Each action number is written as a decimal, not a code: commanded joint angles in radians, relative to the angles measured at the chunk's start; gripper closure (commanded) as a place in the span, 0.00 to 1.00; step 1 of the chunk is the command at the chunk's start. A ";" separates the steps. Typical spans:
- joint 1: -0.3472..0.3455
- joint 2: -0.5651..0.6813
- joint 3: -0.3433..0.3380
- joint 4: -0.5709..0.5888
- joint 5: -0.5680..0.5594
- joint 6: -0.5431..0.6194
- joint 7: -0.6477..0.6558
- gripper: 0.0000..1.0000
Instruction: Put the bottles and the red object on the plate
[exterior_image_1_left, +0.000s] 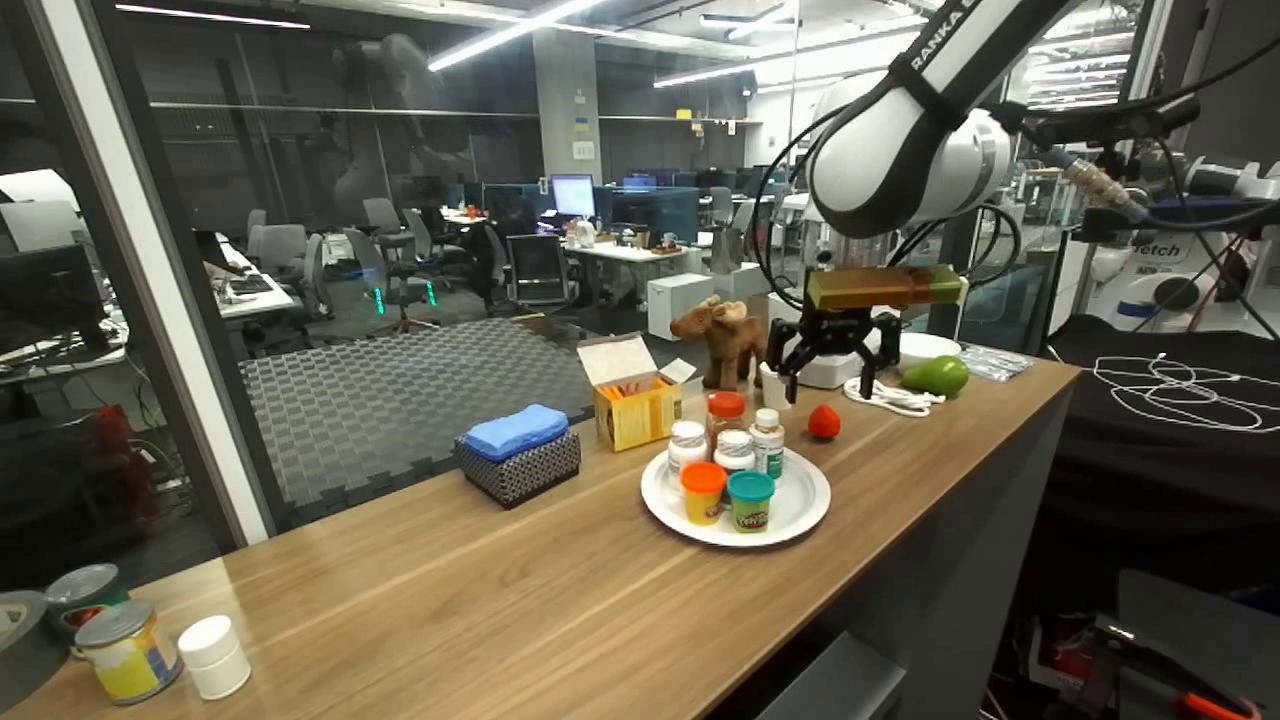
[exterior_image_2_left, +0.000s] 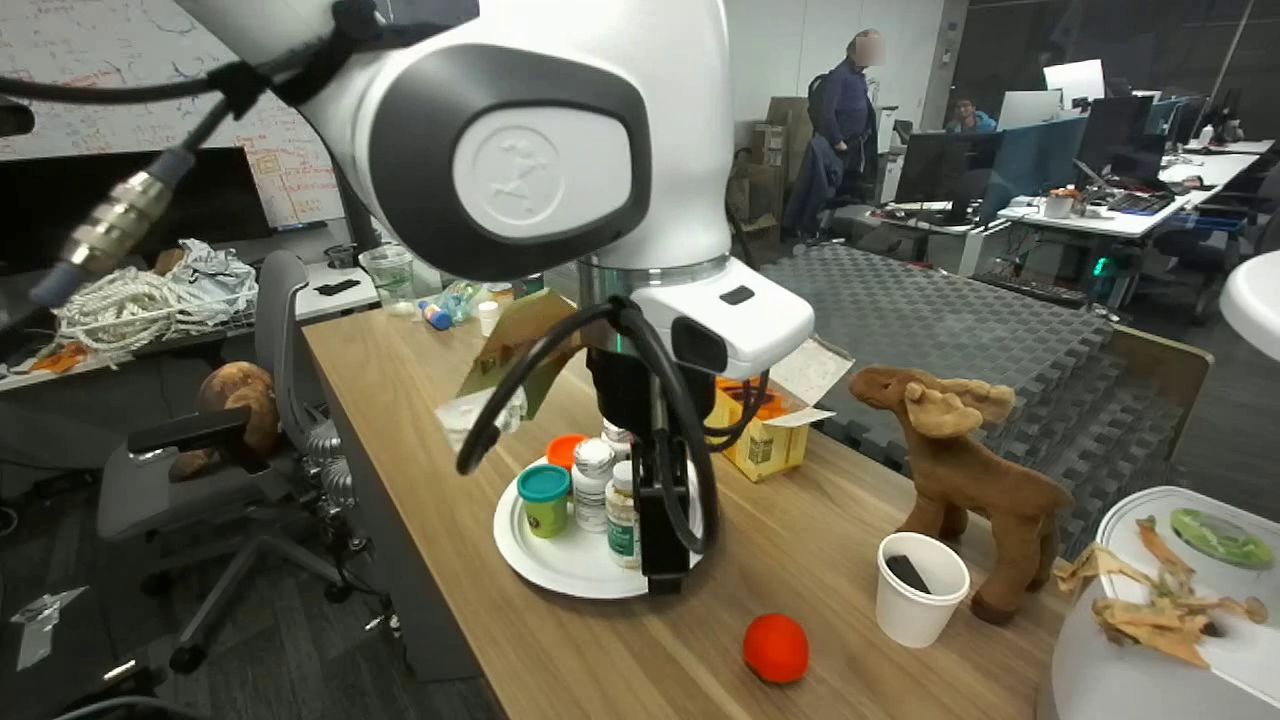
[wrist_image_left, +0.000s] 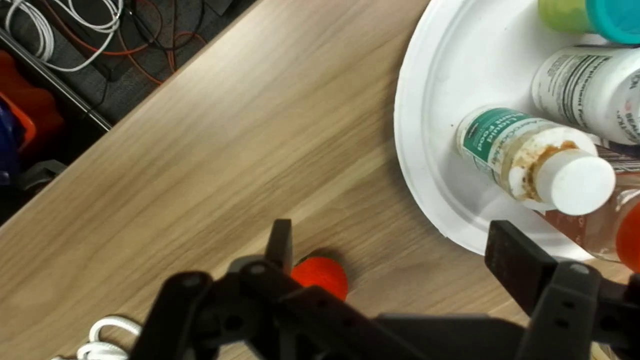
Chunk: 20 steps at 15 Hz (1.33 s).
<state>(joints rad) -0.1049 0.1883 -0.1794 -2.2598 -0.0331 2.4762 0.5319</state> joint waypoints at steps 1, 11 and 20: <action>0.012 0.121 -0.022 0.109 -0.043 0.001 0.007 0.00; 0.012 0.299 -0.096 0.262 -0.037 0.005 0.016 0.00; 0.018 0.318 -0.100 0.267 -0.017 0.004 0.015 0.58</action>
<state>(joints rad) -0.1014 0.5081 -0.2663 -2.0025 -0.0672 2.4813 0.5368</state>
